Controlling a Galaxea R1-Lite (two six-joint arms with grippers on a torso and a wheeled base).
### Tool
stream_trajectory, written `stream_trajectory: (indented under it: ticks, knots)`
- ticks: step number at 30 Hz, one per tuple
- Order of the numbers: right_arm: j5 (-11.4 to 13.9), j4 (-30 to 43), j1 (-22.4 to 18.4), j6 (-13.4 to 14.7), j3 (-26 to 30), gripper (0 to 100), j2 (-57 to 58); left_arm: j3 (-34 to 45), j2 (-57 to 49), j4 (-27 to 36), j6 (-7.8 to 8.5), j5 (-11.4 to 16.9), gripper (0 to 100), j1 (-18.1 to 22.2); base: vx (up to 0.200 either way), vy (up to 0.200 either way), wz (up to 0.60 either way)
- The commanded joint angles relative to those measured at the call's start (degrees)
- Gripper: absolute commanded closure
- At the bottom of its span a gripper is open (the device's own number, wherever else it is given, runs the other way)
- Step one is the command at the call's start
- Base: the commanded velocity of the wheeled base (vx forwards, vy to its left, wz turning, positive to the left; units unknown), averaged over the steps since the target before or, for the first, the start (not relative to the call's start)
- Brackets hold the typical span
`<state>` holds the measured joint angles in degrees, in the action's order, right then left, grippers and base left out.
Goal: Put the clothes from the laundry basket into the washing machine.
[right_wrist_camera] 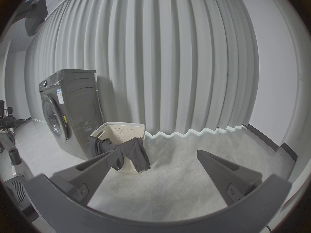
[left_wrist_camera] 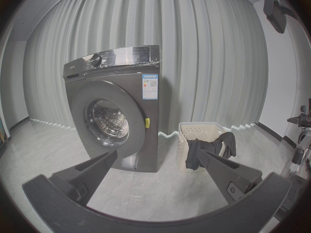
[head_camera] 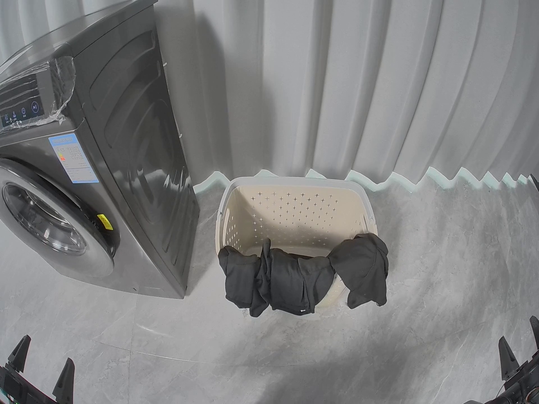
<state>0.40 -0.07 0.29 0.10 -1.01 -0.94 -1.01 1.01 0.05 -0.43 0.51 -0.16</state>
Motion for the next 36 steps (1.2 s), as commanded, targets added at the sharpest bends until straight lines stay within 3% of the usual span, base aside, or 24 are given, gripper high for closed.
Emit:
stream_trajectory:
  ticks: [1, 13, 19, 31, 36]
  knots:
    - [0.0, 0.0, 0.1, 0.0, 1.0, 0, 0.3, 0.8, -1.0, 0.0, -0.10, -0.1, 0, 0.0, 0.000, 0.000, 0.00]
    - [0.1, 0.0, 0.1, 0.0, 1.0, 0, 0.3, 0.8, -1.0, 0.0, -0.10, -0.1, 0, 0.1, 0.000, 0.000, 0.00]
    - [0.0, 0.0, 0.1, 0.0, 1.0, 0, 0.3, 0.9, -1.0, 0.0, -0.10, -0.1, 0, 0.1, 0.200, 0.000, 0.00]
    - [0.0, 0.0, 0.1, 0.0, 1.0, 0, 0.3, 0.8, -1.0, 0.0, -0.10, -0.1, 0, 0.0, 0.000, 0.000, 0.00]
    - [0.0, 0.0, 0.1, 0.0, 1.0, 0, 0.3, 0.8, -1.0, 0.0, -0.19, -0.1, 0, 0.1, 0.200, 0.000, 0.00]
